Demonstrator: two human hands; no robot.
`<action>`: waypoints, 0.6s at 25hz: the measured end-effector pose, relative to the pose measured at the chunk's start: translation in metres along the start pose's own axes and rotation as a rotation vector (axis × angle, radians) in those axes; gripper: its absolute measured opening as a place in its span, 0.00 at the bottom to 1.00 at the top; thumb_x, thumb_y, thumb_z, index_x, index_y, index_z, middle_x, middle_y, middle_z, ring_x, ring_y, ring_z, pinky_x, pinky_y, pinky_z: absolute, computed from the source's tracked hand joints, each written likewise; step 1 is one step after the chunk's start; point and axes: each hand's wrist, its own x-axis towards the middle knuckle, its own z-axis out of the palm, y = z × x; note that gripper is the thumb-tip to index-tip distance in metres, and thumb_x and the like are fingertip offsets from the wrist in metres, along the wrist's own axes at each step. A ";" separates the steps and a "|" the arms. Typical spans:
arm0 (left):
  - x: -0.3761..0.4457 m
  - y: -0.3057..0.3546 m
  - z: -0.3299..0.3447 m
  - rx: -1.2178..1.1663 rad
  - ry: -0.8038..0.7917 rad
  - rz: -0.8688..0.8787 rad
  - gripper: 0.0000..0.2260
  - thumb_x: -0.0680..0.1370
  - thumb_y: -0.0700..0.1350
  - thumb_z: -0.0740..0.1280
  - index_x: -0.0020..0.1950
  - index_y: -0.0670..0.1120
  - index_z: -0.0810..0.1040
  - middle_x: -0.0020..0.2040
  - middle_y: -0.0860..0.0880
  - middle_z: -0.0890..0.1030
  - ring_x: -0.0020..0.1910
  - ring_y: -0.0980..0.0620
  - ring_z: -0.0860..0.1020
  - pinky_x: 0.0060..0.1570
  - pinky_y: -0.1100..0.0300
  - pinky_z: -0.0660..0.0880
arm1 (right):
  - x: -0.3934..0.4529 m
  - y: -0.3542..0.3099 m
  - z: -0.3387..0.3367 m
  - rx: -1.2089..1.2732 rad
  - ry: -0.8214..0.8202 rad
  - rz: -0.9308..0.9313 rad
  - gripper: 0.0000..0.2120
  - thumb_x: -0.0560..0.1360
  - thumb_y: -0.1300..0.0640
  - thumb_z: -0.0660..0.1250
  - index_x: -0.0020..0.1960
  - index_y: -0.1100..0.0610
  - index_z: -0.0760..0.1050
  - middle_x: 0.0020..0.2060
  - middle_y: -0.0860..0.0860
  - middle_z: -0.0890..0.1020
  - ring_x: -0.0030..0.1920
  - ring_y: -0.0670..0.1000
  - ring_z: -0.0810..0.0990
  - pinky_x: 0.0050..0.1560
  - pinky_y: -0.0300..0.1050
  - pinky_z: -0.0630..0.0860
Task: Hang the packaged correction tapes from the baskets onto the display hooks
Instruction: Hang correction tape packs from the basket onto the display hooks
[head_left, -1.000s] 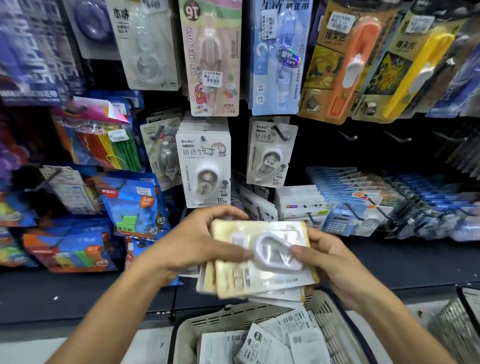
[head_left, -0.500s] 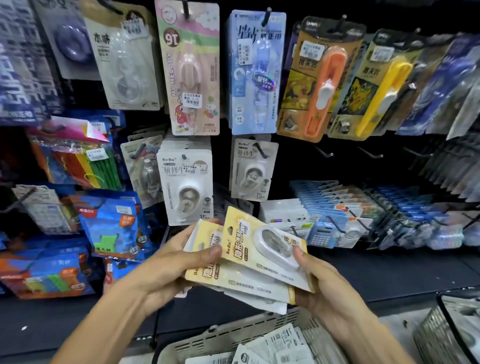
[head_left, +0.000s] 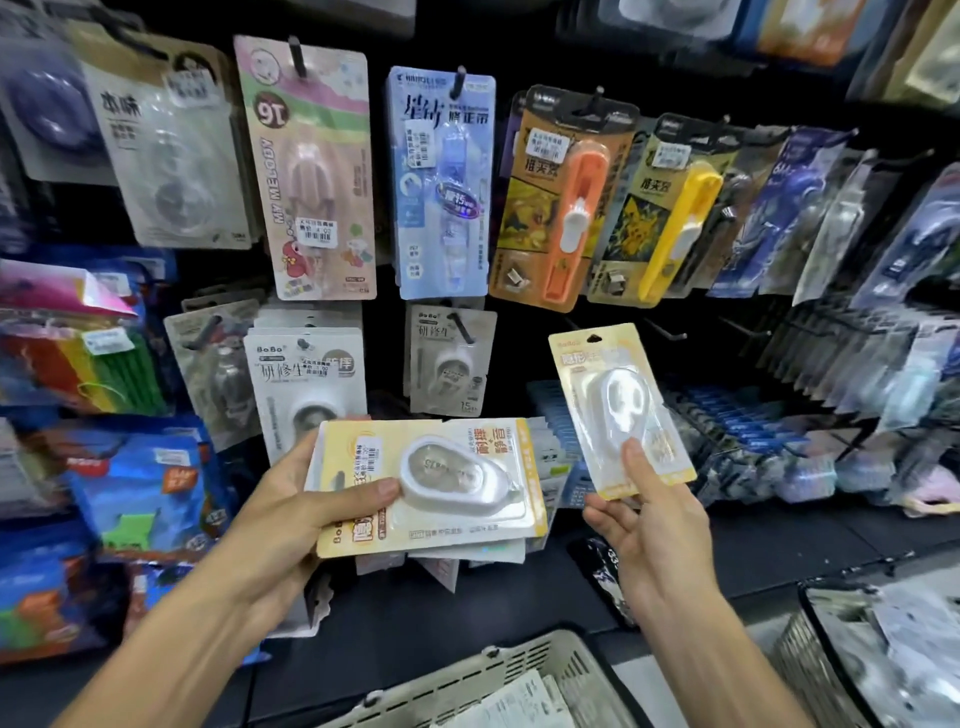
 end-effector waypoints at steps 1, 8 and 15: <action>0.000 -0.001 0.002 0.000 0.000 0.008 0.27 0.56 0.39 0.80 0.54 0.53 0.85 0.51 0.43 0.88 0.42 0.46 0.88 0.32 0.58 0.82 | 0.000 0.000 0.002 0.014 0.002 0.018 0.20 0.77 0.53 0.73 0.66 0.59 0.76 0.36 0.52 0.83 0.29 0.52 0.82 0.29 0.43 0.80; 0.000 -0.005 0.007 0.008 0.062 0.055 0.28 0.57 0.40 0.81 0.56 0.53 0.83 0.52 0.44 0.88 0.46 0.44 0.87 0.34 0.55 0.83 | -0.003 -0.003 0.003 0.008 -0.131 0.248 0.13 0.80 0.57 0.70 0.63 0.57 0.75 0.60 0.60 0.80 0.49 0.59 0.88 0.49 0.53 0.84; -0.004 0.000 0.008 0.182 -0.049 -0.007 0.22 0.59 0.41 0.85 0.50 0.52 0.86 0.50 0.43 0.88 0.44 0.47 0.87 0.36 0.60 0.82 | -0.028 0.008 0.006 -0.501 -0.540 0.159 0.21 0.63 0.44 0.77 0.52 0.55 0.83 0.48 0.59 0.87 0.44 0.57 0.85 0.38 0.45 0.77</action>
